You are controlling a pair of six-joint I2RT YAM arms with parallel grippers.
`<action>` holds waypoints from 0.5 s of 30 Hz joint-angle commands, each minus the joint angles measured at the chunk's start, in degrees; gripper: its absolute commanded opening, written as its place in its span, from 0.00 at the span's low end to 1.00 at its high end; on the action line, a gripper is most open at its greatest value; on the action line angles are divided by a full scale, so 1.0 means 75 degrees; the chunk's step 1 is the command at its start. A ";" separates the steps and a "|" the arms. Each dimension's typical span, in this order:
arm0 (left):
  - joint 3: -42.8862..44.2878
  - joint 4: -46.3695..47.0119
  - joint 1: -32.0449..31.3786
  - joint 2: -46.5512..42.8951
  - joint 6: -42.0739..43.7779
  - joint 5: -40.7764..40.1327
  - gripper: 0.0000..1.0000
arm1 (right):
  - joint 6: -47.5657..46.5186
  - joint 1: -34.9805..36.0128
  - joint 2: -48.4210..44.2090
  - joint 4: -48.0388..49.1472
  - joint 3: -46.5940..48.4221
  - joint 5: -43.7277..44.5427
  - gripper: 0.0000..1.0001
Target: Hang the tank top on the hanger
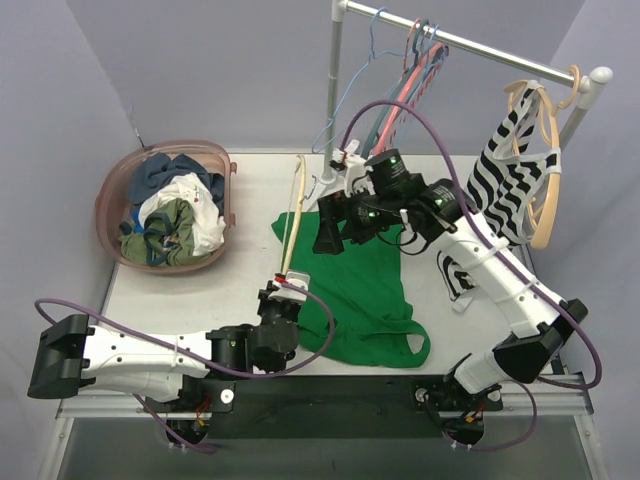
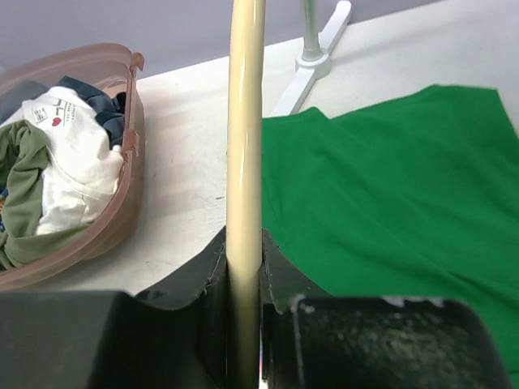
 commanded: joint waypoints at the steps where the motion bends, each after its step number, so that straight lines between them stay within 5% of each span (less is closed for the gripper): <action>1: 0.0281 0.1365 -0.0145 0.0042 -0.0256 -0.0674 0.00 | 0.0899 0.0395 0.0537 0.0253 0.0724 0.1747 0.82; 15: 0.0292 0.4213 -0.0228 0.1096 0.1056 -0.0581 0.00 | 0.1557 0.0911 0.1674 0.0183 0.1861 0.2414 0.82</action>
